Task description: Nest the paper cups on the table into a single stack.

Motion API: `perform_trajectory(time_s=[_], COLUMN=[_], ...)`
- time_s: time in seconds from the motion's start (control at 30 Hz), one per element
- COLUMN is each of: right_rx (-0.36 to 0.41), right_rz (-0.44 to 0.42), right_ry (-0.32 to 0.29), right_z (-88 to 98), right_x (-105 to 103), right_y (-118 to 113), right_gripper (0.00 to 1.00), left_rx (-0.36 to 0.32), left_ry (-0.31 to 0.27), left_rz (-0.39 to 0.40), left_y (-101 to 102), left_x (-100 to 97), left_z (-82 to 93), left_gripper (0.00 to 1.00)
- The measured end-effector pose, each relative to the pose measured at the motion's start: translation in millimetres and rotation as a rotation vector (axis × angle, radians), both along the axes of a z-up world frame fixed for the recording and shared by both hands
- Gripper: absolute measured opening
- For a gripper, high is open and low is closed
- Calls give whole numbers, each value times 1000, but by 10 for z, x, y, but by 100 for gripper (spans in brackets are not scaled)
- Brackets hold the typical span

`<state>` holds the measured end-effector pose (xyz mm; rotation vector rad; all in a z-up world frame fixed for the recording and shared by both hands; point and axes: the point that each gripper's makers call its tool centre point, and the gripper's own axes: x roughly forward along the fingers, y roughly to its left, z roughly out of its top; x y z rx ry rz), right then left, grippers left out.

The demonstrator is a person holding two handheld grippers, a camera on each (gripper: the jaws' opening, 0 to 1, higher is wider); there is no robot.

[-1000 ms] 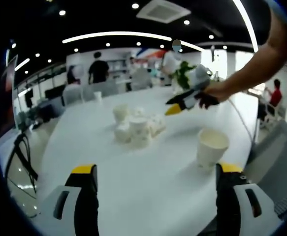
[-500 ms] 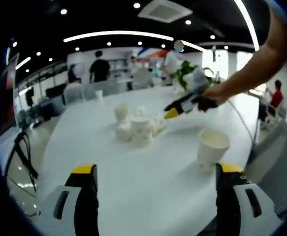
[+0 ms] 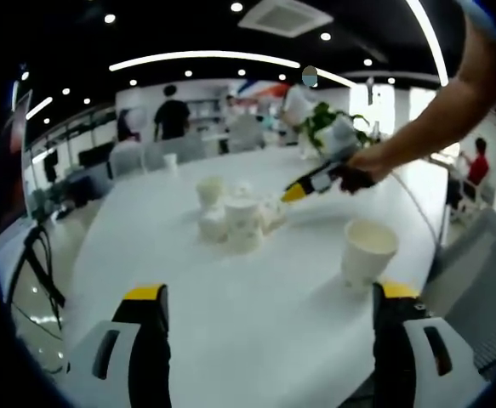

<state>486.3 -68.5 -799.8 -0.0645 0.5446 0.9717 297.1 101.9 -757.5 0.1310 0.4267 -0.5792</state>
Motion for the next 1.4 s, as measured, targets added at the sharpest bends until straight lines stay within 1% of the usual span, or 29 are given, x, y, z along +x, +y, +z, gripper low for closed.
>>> perform_trajectory(time_s=[0.1,0.23,0.47,0.57,0.67,0.8,0.83,0.87,0.97,1.03,1.07,1.23,1.37,1.4], right_rx=[9,20,23,10,11,7,11,11,13,13,26,22,-14,-34], right_rz=[14,25,41,49,46,44,32,23,7,6,16,31,44,52], right_ry=[25,53,69,74,70,63,68,56,50,48,63,46,31,26], right_z=[-19,-41,-41,-51,-23,58,95,131,263,327,384,584,680,693], right_x=[-50,-153,-250,-281,-285,-299,-289,-272,-236,-225,-248,-245,-270,-287], right_y=[0,-11,-23,-27,-39,-35,-41,-47,-58,-63,-46,-37,-62,-77], right_gripper=[11,9,0,0,0,0,0,0,0,0,0,0,0,0], left_rx=[-1,0,3,2,3,4,5,6,4,-2,-2,-3,-7,-7], left_ry=[-1,0,0,3,2,1,2,2,2,2,1,-3,-5,-7], left_rz=[2,4,-4,-5,-9,-6,-8,-9,-9,-9,-10,-17,-22,-23], left_y=[2,9,-9,-14,-25,-17,-19,-20,-16,-20,-25,-44,-57,-60], left_x=[-1,0,-10,-14,-20,-19,-20,-21,-17,-17,-21,-30,-36,-36], left_z=[5,1,8,6,13,17,16,14,8,16,24,46,58,64], left_gripper=[98,98,98,97,97,97,97,97,97,97,97,97,97,97])
